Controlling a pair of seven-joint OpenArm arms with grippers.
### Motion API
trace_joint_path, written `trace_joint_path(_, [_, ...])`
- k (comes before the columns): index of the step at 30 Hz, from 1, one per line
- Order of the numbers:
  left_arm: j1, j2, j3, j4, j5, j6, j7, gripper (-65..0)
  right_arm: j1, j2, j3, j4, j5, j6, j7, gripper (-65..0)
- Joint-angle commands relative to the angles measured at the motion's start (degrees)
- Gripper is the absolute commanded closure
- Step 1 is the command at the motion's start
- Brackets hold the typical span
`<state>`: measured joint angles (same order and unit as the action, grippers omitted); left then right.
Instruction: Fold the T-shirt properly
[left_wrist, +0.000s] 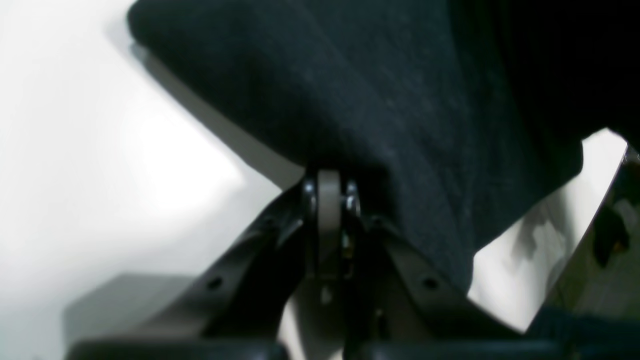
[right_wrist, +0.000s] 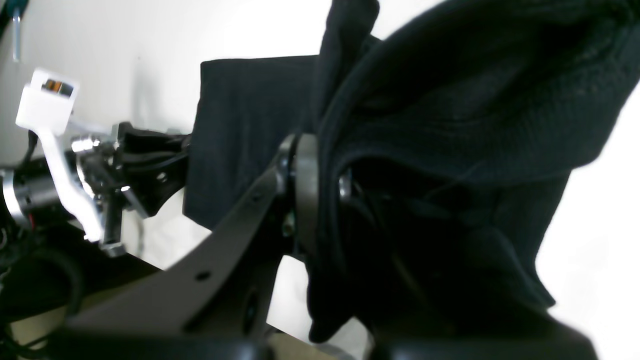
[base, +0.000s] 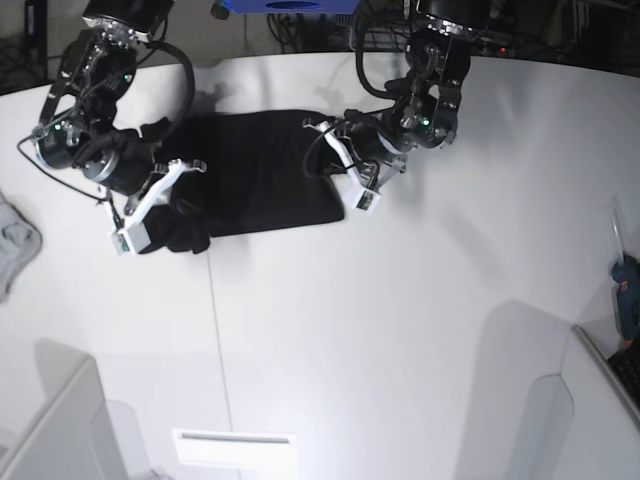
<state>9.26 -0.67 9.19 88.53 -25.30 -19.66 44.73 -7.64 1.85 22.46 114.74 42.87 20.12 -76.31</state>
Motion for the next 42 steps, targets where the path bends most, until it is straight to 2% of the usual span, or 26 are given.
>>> trace_joint_path(1, [-0.51,0.89,0.17,0.57,0.38,0.1,0.32,0.0,0.56,0.13,-0.17,0.91,1.13,0.23,0.93,0.0])
trace_joint_path(12, [-0.68,1.06,0.08,0.57,0.55,0.1,0.59,0.0,0.39,-4.44,-0.44,0.91,2.27,0.5,-1.01,0.0])
trace_joint_path(16, [-0.77,1.06,0.08,0.92,0.55,0.1,0.59,0.0,0.39,-4.79,-0.44,0.91,6.31,0.06,-1.09,0.0])
trace_joint_path(23, [-0.77,1.06,0.08,1.09,0.55,0.1,0.76,0.0,0.03,-5.06,-0.44,0.29,6.23,-0.03,-0.74,0.0])
trace_joint_path(27, [-0.77,0.97,0.08,1.09,0.55,0.1,0.76,0.0,-1.11,-6.81,-0.88,-0.32,6.23,-0.03,-0.83,0.0])
trace_joint_path(33, [-0.6,0.97,0.08,1.09,0.55,0.1,0.76,0.0,-1.64,-7.43,-5.71,-1.11,2.09,-0.03,1.81,0.0])
trace_joint_path(36, [-0.42,0.89,0.08,1.18,0.55,0.1,0.76,0.0,-1.64,-7.43,-6.85,-3.49,-0.19,-0.03,4.8,0.0])
trace_joint_path(42, [-0.16,-0.17,0.08,1.18,0.46,0.1,0.76,0.0,-1.64,-7.43,-6.85,-5.68,-0.19,-0.03,6.38,0.0])
